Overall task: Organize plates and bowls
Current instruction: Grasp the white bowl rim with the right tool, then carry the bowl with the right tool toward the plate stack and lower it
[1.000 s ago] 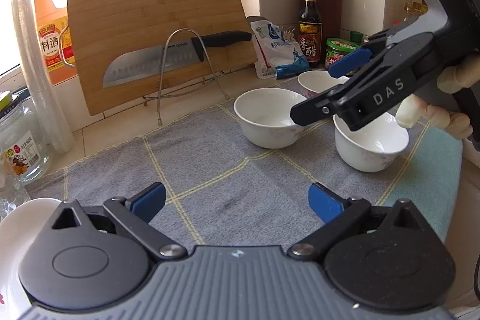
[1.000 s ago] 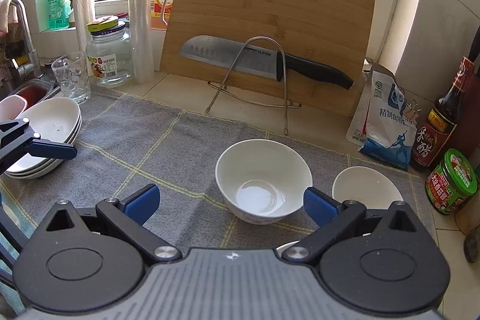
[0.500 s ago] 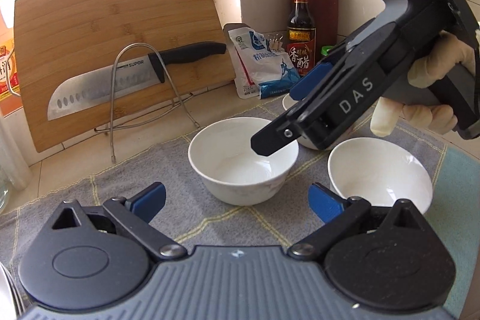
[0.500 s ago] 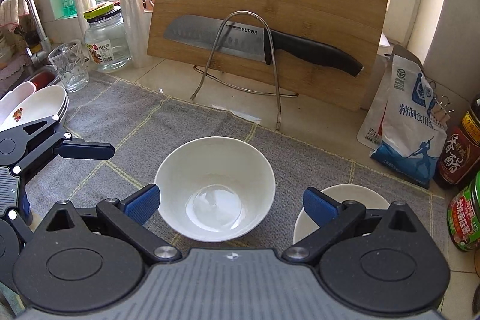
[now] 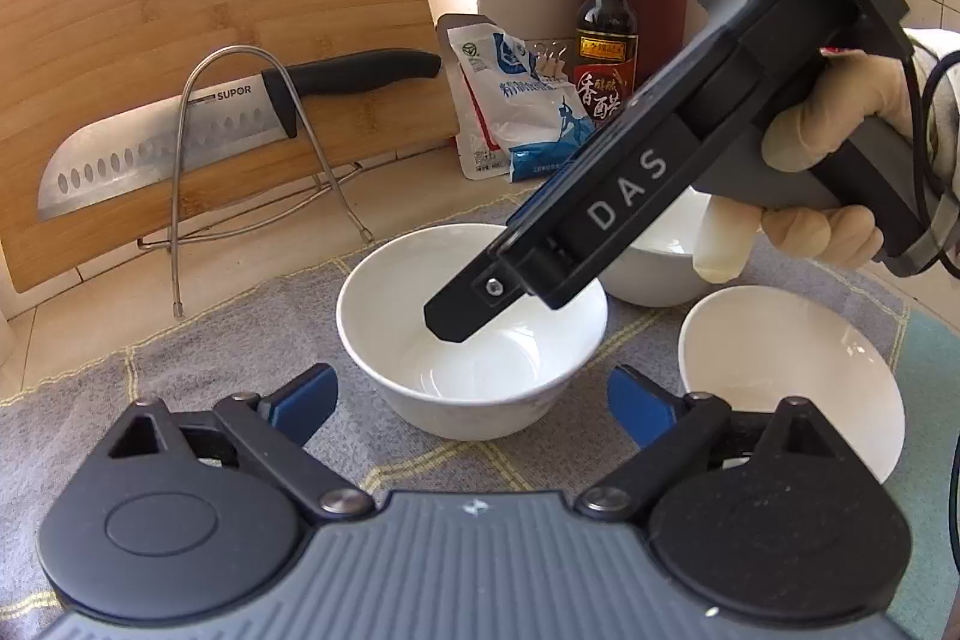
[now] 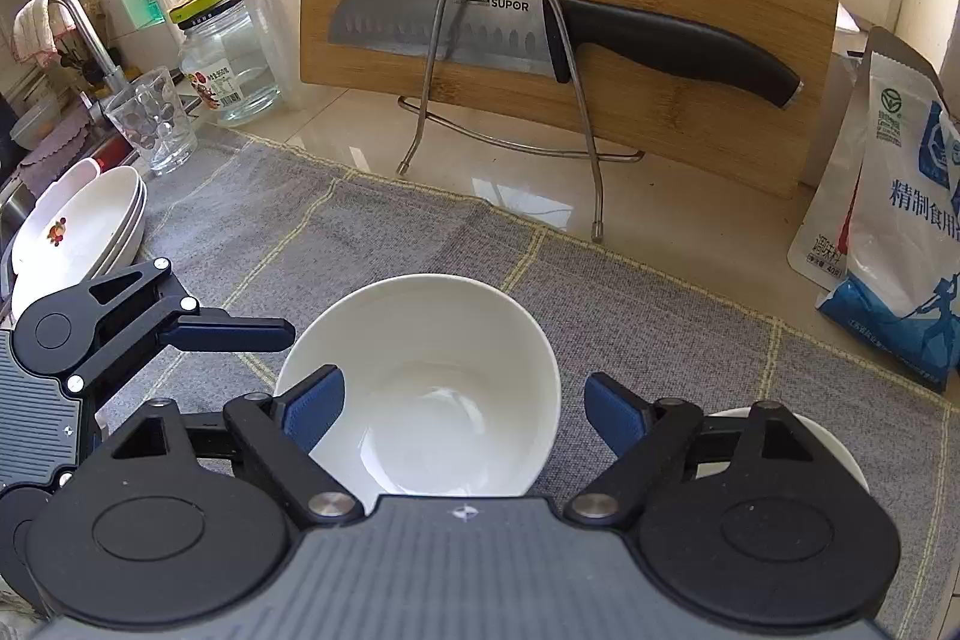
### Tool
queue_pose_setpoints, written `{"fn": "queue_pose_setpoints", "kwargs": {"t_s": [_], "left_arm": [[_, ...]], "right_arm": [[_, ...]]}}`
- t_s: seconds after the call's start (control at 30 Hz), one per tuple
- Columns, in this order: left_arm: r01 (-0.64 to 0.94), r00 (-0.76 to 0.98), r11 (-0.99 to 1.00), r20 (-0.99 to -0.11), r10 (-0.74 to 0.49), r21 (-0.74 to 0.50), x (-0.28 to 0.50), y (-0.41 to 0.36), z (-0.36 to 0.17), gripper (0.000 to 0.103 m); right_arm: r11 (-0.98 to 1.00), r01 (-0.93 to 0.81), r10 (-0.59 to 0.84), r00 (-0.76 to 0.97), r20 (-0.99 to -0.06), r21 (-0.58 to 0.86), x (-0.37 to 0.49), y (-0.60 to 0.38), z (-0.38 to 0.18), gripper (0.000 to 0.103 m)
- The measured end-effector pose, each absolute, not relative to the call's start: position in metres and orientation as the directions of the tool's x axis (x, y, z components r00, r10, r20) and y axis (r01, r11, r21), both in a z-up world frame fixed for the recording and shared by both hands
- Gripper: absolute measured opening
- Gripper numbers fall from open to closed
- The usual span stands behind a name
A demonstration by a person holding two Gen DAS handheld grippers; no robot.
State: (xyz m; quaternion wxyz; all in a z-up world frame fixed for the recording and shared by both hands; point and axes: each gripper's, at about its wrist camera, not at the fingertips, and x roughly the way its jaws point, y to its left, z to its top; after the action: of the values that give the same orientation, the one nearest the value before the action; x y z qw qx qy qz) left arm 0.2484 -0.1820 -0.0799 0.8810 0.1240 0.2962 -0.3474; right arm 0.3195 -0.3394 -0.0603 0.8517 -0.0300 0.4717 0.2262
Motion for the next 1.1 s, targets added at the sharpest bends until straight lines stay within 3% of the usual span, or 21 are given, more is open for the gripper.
{"fn": "queue_pose_setpoints", "kwargs": {"t_s": [0.5,1.1], "left_arm": [[0.689,0.577,0.724,-0.615,-0.538,0.013,0.257,-0.187,-0.084,0.09],[0.677,0.583,0.736,-0.624,-0.521,0.018,0.254,-0.183,-0.08,0.089]], "right_arm": [[0.889,-0.412,0.377,0.409,-0.831,0.201,0.329,-0.337,-0.067,0.075],[0.879,-0.413,0.407,0.393,-0.825,0.237,0.325,-0.331,-0.057,0.071]]}}
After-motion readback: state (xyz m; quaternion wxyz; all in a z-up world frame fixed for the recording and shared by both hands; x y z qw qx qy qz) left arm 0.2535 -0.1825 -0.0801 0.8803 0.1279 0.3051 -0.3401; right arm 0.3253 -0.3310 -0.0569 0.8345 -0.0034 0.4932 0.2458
